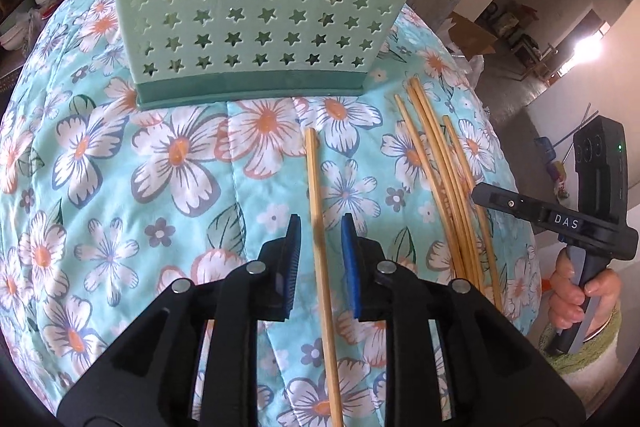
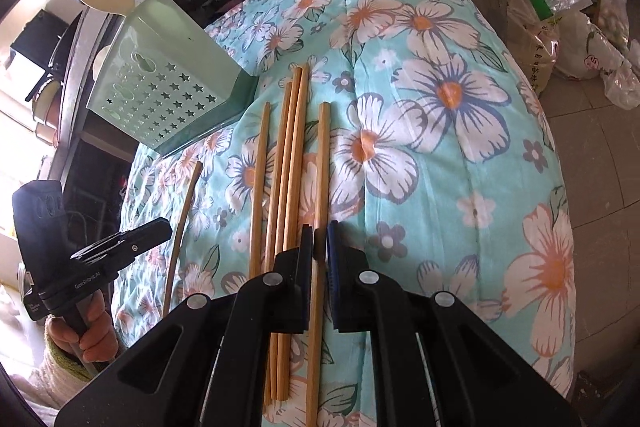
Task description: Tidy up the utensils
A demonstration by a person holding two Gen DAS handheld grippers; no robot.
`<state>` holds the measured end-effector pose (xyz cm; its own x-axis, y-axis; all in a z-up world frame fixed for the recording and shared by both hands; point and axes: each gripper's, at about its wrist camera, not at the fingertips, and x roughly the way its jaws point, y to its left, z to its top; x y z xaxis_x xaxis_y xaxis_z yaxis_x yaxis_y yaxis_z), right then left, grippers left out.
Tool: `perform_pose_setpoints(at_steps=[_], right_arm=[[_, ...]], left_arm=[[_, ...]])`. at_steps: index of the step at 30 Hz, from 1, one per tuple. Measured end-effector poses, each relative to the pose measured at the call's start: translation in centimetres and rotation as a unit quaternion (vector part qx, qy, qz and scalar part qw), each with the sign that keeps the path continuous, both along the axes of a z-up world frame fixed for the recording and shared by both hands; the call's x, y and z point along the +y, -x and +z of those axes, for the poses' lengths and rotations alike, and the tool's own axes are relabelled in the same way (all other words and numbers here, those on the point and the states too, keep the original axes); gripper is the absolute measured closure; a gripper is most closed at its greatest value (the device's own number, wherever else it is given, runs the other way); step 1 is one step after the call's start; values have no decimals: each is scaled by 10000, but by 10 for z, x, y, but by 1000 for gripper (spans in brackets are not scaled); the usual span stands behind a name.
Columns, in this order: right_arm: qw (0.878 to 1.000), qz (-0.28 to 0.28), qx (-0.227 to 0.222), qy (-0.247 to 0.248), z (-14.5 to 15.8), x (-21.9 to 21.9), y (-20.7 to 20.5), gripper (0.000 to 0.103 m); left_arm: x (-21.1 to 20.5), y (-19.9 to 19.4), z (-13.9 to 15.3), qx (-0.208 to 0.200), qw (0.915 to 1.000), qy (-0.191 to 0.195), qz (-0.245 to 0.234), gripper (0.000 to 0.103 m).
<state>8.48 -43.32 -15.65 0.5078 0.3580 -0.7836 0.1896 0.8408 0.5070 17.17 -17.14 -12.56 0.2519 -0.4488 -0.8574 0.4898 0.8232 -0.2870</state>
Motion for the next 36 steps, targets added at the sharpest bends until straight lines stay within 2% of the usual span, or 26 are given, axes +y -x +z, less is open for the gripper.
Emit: perform_pose_setpoints(at_steps=[4, 11, 19, 24, 30, 36], right_arm=[[9998, 24, 42, 200, 3, 2, -18, 95], [9984, 136, 181, 515, 3, 6, -43, 95], [9958, 296, 259, 826, 4, 14, -63, 95], [9951, 312, 255, 906, 2, 15, -68, 95], [9959, 223, 147, 868, 7, 13, -62, 96], [9966, 90, -159, 802, 33, 6, -43, 97]], left_arm=[[-13, -11, 3, -180, 9995, -210, -172, 80], [-34, -29, -9, -216, 9966, -675, -427, 80], [-54, -43, -13, -187, 9951, -876, -409, 81], [-68, -46, -17, -297, 9942, -986, -301, 91], [-59, -44, -20, -360, 9945, -944, -258, 96], [-32, -33, -2, -382, 9965, -720, -167, 98]])
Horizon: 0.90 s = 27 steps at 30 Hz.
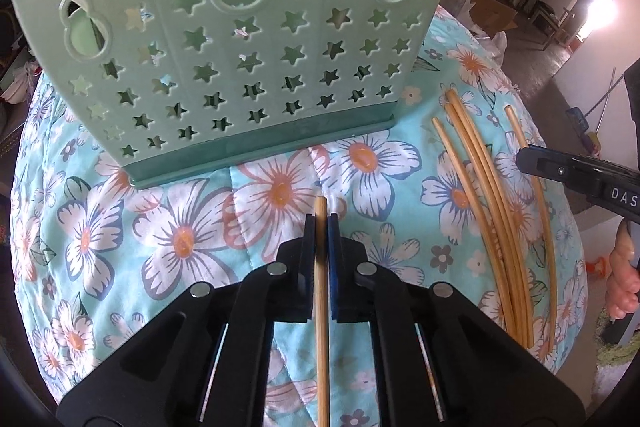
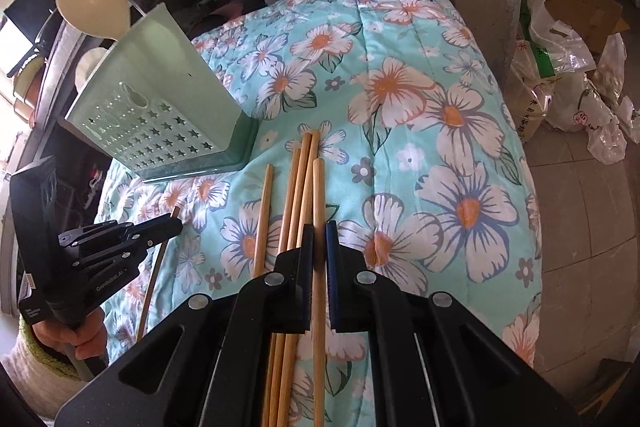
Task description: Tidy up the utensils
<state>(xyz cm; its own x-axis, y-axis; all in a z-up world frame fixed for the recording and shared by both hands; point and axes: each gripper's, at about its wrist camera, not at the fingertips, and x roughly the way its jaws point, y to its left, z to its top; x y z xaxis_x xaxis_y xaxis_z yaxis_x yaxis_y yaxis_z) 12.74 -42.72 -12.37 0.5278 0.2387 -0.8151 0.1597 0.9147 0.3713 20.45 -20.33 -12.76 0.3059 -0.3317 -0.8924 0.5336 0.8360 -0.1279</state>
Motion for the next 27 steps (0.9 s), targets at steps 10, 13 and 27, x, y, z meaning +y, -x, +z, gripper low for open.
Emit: perform_pose_setpoints(at_steps=[10, 13, 27], right_arm=[[9961, -5, -847, -242, 66, -4, 43, 97], [9934, 45, -1089, -349, 83, -4, 50, 97], [9830, 173, -1762, -495, 129, 3, 66, 97]], left_arm=[[54, 20, 68, -199, 9979, 620, 69, 98], [66, 23, 99, -350, 9962, 799, 79, 98], [114, 20, 283, -2093, 9487, 2320, 487, 98]])
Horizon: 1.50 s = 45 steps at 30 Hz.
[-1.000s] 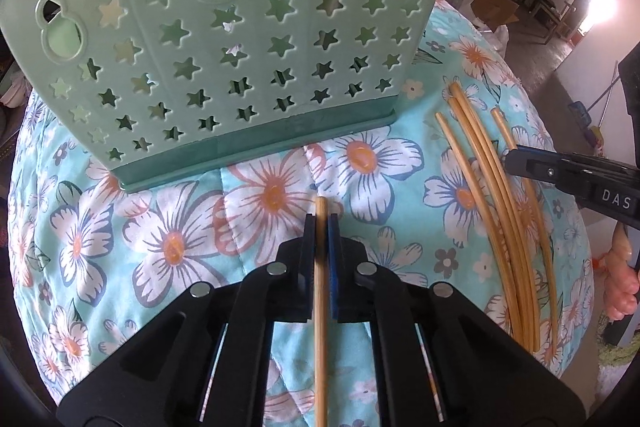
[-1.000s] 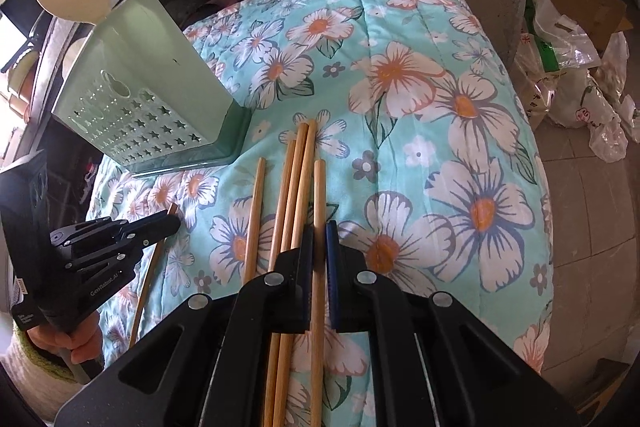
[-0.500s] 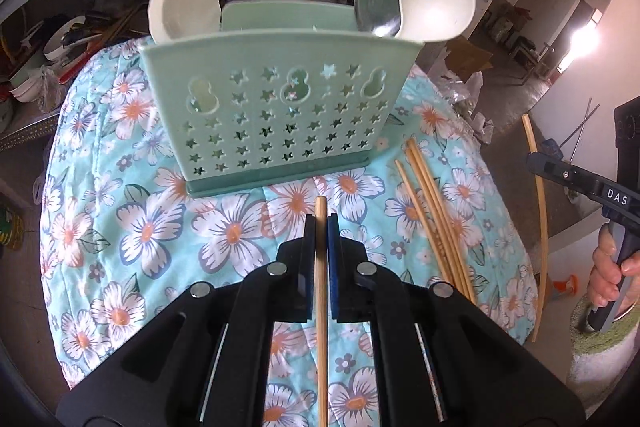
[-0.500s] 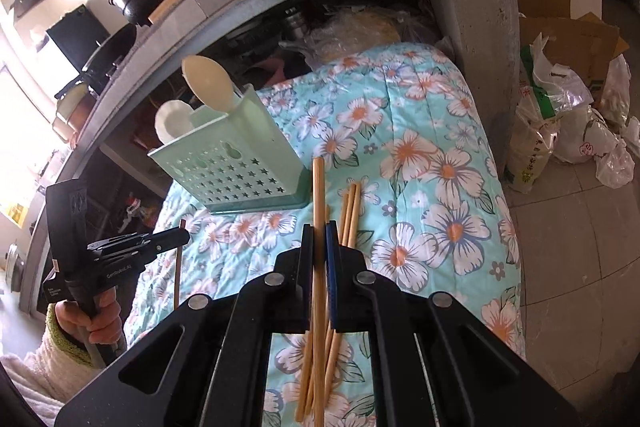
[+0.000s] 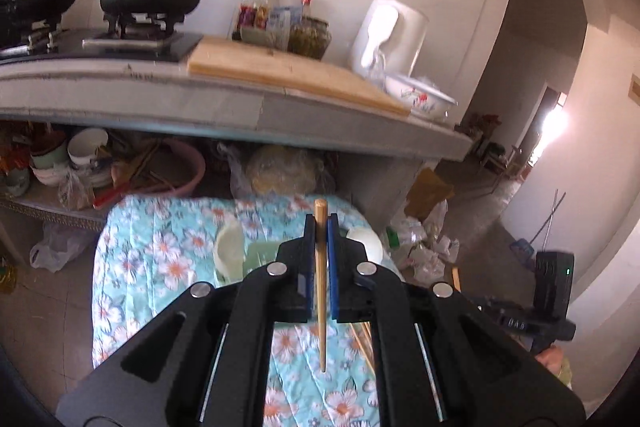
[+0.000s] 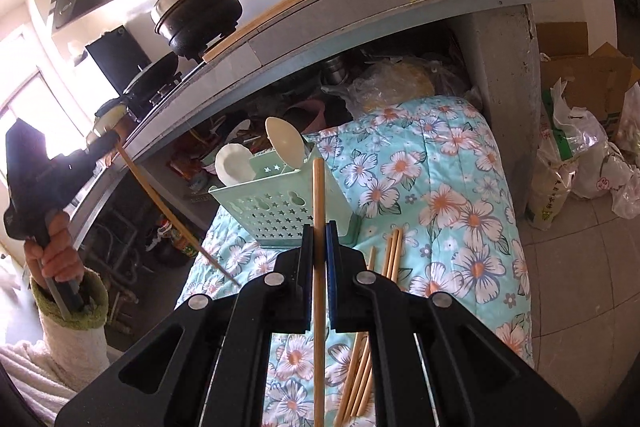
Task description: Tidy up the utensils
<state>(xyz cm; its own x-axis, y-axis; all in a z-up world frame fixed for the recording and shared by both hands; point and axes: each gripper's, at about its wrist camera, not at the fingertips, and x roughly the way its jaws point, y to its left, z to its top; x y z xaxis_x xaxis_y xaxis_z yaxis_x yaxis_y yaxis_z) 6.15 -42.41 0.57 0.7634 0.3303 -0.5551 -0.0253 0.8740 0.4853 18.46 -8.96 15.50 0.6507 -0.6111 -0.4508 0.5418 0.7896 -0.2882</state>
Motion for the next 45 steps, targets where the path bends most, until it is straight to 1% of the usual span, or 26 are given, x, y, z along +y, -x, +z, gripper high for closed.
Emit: perform_pose_setpoints(at_steps=[3, 6, 8, 10, 12, 14, 16, 17, 23, 25, 27, 29, 31, 34, 37, 42, 45], right_arm=[[10000, 7, -13, 18, 0, 1, 1, 97], [10000, 6, -1, 15, -1, 1, 1, 97], [10000, -5, 22, 4, -2, 0, 1, 97], [10000, 4, 58, -12, -2, 0, 0, 97], [10000, 2, 88, 2, -3, 1, 0, 97], [9999, 5, 115, 10, -3, 1, 0, 97], [9999, 6, 139, 16, -4, 2, -1, 97], [9999, 11, 151, 13, -4, 2, -1, 97], [9999, 25, 156, 20, -4, 3, 0, 97], [9999, 25, 155, 2, -5, 3, 0, 97], [9999, 14, 167, 6, -5, 2, -1, 97], [9999, 2, 171, 8, -5, 1, -1, 97], [9998, -16, 189, -6, -6, 0, -2, 97], [9995, -26, 285, -156, -8, -2, -4, 97], [9995, 5, 311, -109, -6, 2, -6, 97], [9998, 13, 208, -75, 2, 13, -6, 97], [9999, 19, 162, -25, 7, 18, -3, 97]], left_arm=[[0, -11, 28, -535, 9976, 214, 380, 98], [-5, -28, 39, -889, 9923, 313, 800, 98], [-12, -42, 34, -983, 9896, 254, 1015, 98], [-20, -57, 25, -939, 9889, 192, 1133, 98], [-30, -71, 9, -960, 9875, 37, 1247, 98], [-35, -81, -12, -916, 9877, -36, 1265, 98], [-40, -80, -23, -1139, 9839, -82, 1374, 98], [-42, -80, -27, -1180, 9837, -117, 1352, 98], [-44, -83, -36, -948, 9888, -120, 1144, 98], [-44, -86, -40, -712, 9920, -104, 1037, 98], [-42, -90, -46, -366, 9960, -44, 819, 98], [-38, -93, -53, -88, 9971, -12, 759, 98], [-31, -94, -57, -14, 9969, 57, 787, 98], [-21, -98, -60, 203, 9962, 156, 828, 98], [-15, -93, -57, 101, 9964, 112, 828, 98], [-4, -80, -48, 62, 9969, 261, 740, 98], [2, -65, -42, 52, 9977, 278, 624, 98]])
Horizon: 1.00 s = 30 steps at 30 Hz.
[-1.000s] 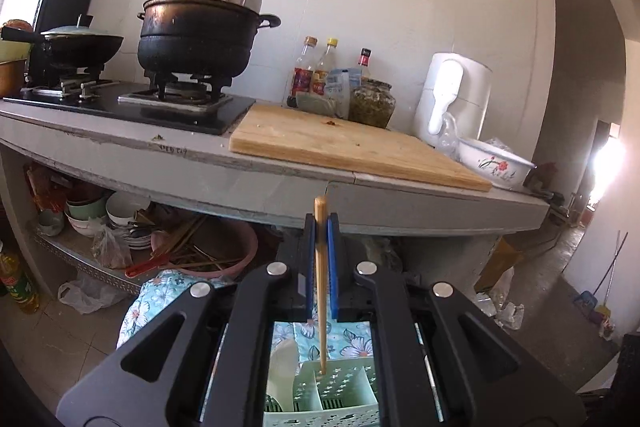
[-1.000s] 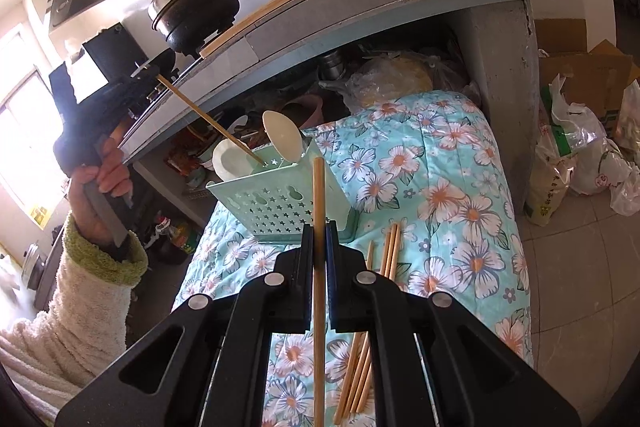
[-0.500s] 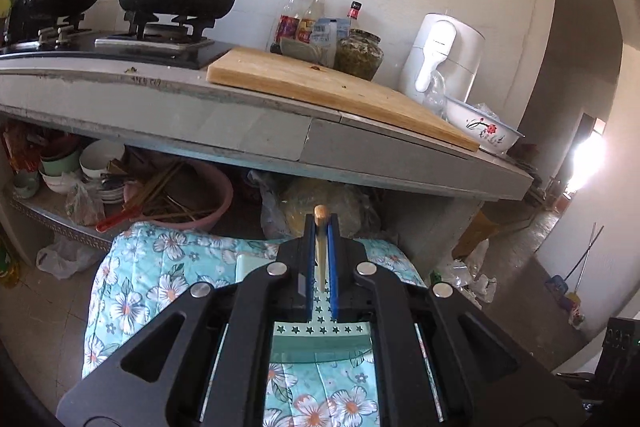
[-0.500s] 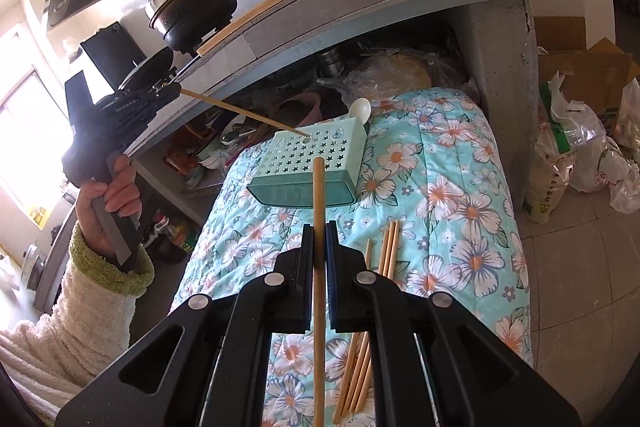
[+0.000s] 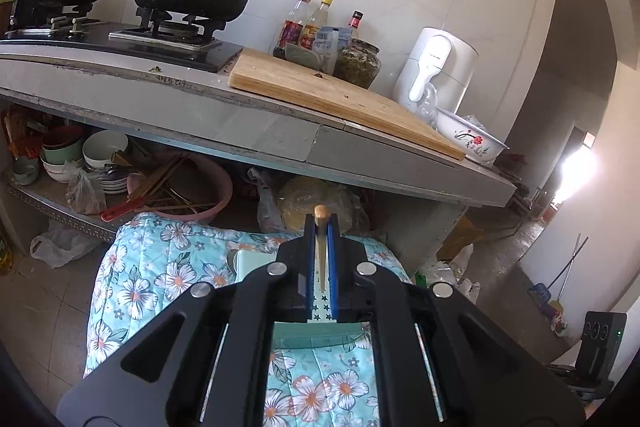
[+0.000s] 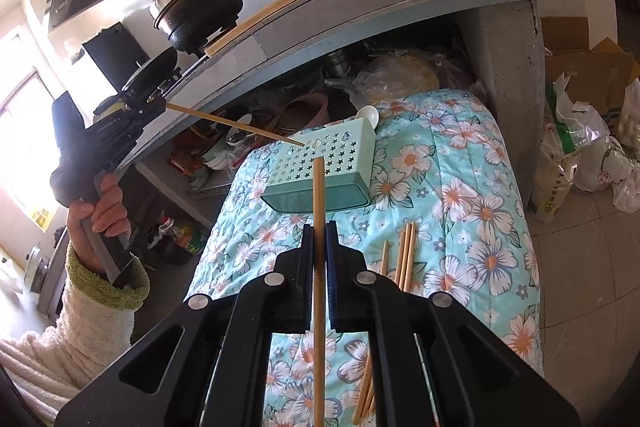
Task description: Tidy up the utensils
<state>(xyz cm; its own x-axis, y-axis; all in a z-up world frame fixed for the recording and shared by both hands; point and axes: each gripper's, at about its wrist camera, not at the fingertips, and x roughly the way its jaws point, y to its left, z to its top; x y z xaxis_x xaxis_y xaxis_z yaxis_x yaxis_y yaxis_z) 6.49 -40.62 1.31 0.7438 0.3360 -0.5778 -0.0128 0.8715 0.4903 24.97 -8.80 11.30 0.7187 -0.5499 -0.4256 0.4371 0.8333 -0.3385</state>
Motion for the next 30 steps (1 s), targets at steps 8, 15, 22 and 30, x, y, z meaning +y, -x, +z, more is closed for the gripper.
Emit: perform_pose_setpoints(at_steps=[8, 15, 22, 30], right_arm=[[9999, 25, -118, -66, 12, 7, 25, 97], [9988, 282, -191, -360, 7, 19, 44, 97], [9957, 227, 483, -760, -50, 10, 14, 97], [9858, -27, 1574, -590, -126, -17, -50, 93]], left_arm=[[21, 52, 12, 645, 9935, -32, -933, 98], [16, 75, 4, 1828, 9639, -130, -1931, 98], [-33, 41, -99, 2769, 9438, -784, -1626, 97], [-43, -17, -181, 3315, 9330, -709, -1210, 89]])
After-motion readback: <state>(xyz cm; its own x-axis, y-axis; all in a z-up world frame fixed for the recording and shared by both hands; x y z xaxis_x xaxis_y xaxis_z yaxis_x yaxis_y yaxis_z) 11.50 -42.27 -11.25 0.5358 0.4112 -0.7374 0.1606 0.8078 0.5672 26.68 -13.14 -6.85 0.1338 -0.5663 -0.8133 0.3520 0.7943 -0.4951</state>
